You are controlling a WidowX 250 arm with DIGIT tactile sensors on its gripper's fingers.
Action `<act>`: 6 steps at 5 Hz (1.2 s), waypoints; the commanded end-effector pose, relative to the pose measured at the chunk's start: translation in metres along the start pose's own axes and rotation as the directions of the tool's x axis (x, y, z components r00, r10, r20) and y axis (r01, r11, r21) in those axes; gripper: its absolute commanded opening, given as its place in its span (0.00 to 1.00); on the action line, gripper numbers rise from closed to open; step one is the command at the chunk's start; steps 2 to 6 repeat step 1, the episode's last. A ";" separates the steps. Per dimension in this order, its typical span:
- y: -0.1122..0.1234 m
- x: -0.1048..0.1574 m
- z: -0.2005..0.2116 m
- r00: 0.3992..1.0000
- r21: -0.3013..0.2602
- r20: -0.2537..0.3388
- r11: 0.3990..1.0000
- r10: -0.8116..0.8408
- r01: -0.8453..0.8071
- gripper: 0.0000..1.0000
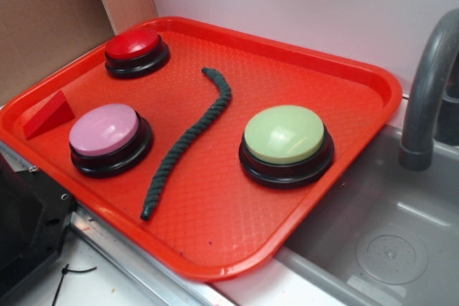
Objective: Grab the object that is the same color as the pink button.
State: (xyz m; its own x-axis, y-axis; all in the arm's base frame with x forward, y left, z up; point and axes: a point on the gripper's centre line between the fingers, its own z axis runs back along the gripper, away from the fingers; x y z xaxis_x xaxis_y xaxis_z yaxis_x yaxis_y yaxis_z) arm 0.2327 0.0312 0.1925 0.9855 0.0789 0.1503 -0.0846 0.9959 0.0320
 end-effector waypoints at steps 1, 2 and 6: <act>0.008 -0.003 0.007 0.999 -0.010 0.006 0.999 0.040 -0.040 0.00; 0.008 -0.003 0.007 0.999 -0.010 0.006 0.999 0.040 -0.040 0.00; 0.008 -0.003 0.007 0.999 -0.010 0.006 0.999 0.040 -0.040 0.00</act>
